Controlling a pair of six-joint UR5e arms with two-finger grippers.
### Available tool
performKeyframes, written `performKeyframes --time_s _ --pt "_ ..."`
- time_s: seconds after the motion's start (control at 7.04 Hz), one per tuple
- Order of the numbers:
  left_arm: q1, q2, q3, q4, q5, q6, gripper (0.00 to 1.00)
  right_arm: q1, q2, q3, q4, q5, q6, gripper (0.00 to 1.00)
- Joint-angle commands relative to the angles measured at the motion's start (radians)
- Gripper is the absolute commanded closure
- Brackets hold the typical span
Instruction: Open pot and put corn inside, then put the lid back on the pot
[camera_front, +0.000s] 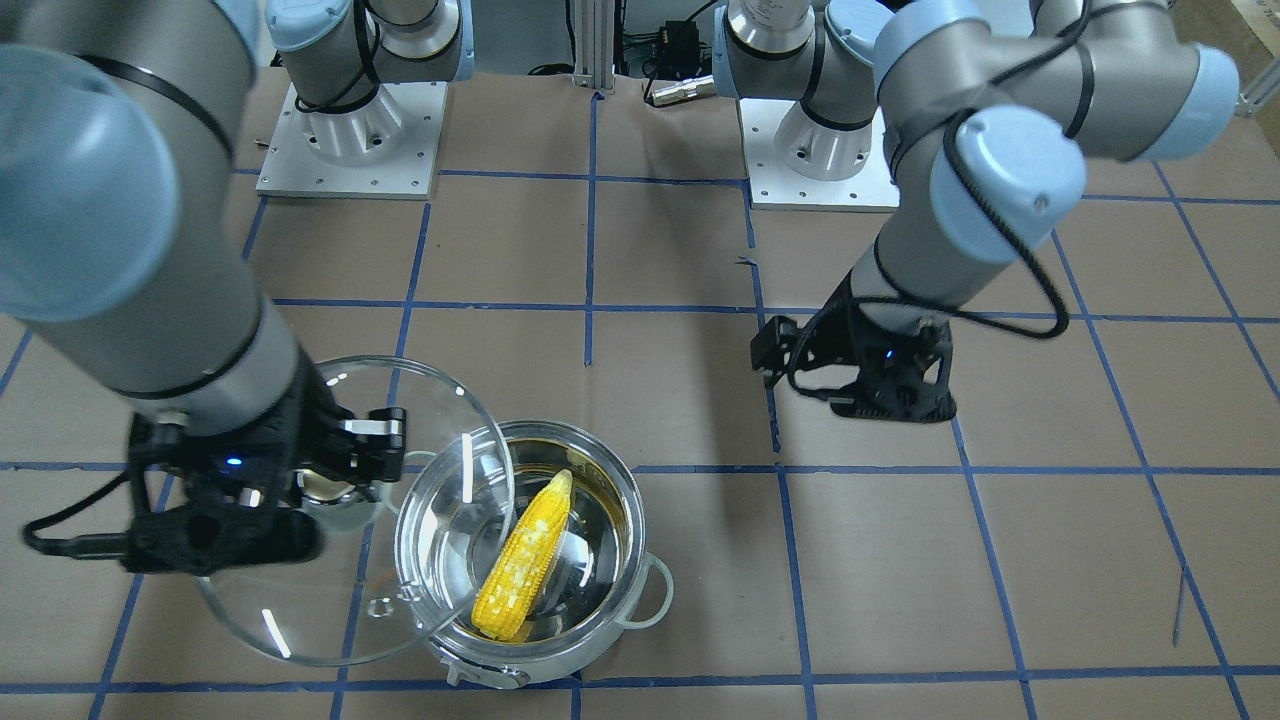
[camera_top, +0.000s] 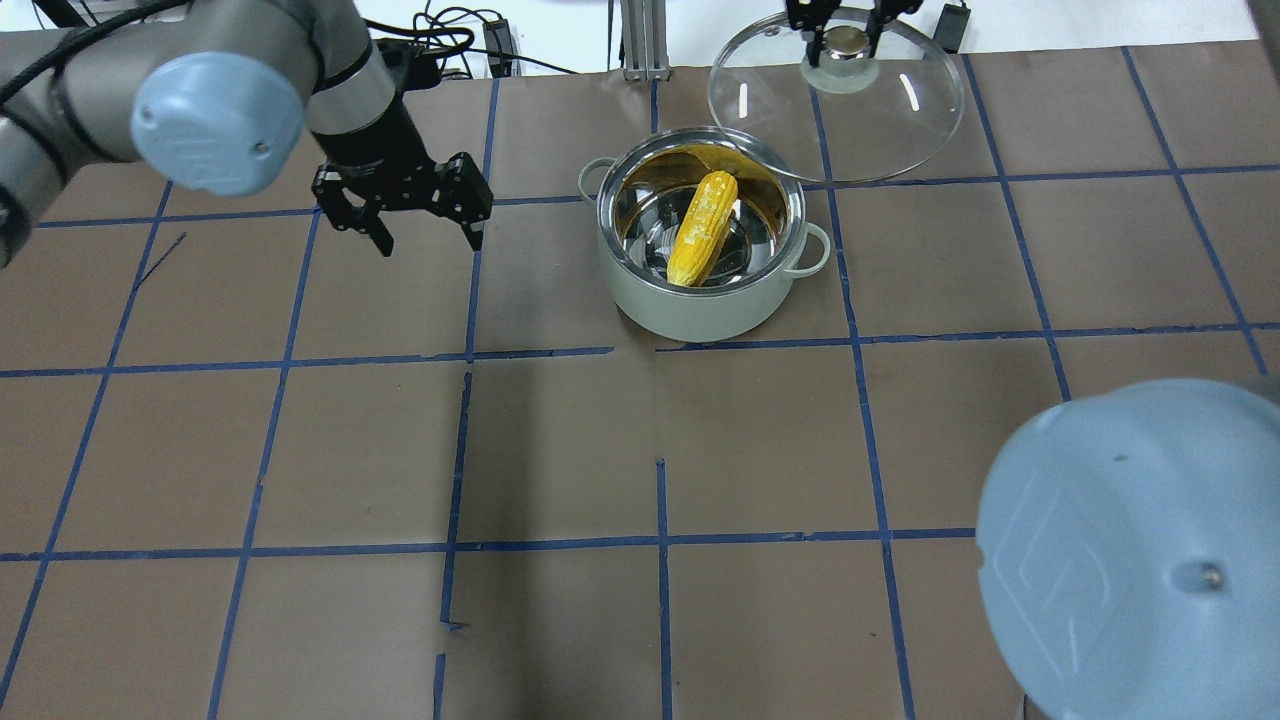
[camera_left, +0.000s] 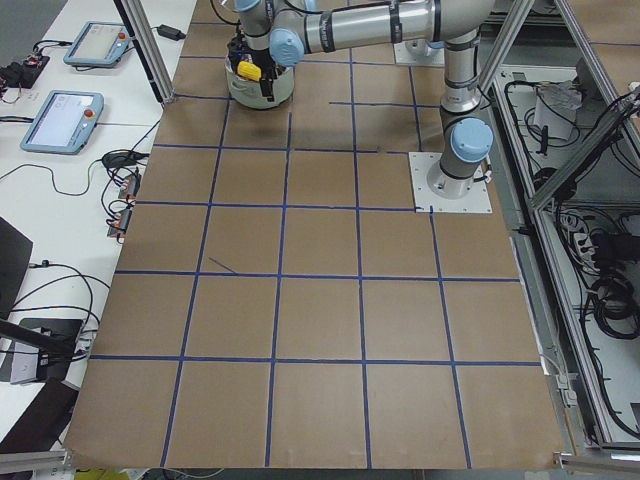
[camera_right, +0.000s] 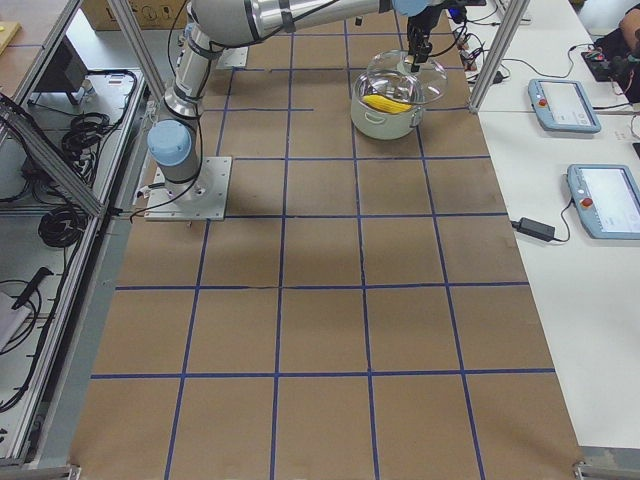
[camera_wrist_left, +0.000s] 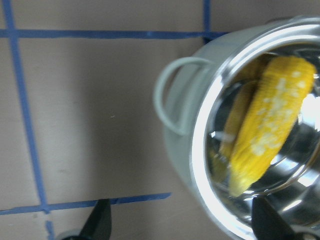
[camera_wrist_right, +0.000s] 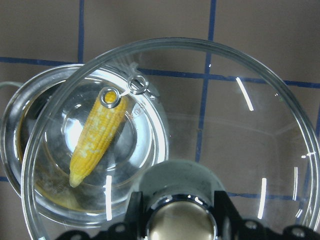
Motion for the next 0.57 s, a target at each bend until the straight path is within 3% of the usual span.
performKeyframes --time_s 0.0,0.28,0.43 --pt "0.037 0.183 -0.024 -0.166 0.12 0.013 0.0 0.104 0.067 0.005 -0.063 -0.006 0.135 0.93" --pt "0.014 0.151 0.125 -0.224 0.115 0.011 0.0 0.103 0.087 0.005 -0.08 0.0 0.138 0.94" --pt "0.005 0.133 0.142 -0.219 0.112 0.014 0.0 0.104 0.091 0.005 -0.106 0.0 0.143 0.94"
